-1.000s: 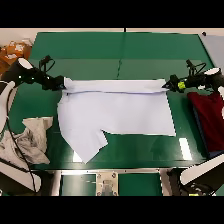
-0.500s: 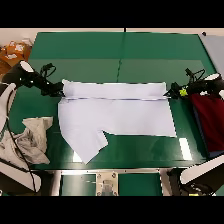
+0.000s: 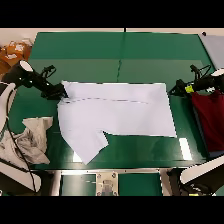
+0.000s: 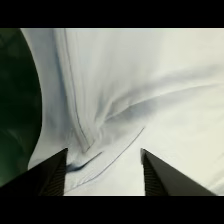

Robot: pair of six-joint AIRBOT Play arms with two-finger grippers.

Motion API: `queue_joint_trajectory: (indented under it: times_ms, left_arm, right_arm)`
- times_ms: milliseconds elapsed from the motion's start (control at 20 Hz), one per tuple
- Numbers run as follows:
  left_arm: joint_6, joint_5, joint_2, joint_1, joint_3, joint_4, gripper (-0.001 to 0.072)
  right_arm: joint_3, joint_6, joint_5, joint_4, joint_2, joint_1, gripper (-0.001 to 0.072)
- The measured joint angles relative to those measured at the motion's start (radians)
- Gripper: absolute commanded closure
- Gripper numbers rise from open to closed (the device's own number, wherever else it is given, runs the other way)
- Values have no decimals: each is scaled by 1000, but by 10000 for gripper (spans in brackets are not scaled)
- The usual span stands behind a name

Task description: Fold the shirts.

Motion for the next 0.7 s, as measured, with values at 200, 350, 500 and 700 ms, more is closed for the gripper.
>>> queue_joint_trajectory:
  times_ms: [200,350,500,700]
  left_arm:
    - [-25,-145,11,2,51,37,685]
    - [-62,-190,73,4,26,92,686]
    - [-87,-164,255,-1,-161,119,686]
    - [-190,-29,637,-54,-610,113,119]
  right_arm:
    - [3,52,60,-59,74,-18,702]
    - [-98,97,68,-111,206,-21,702]
    - [-340,156,14,-160,428,-27,701]
    - [-758,259,-109,-166,802,-30,426]
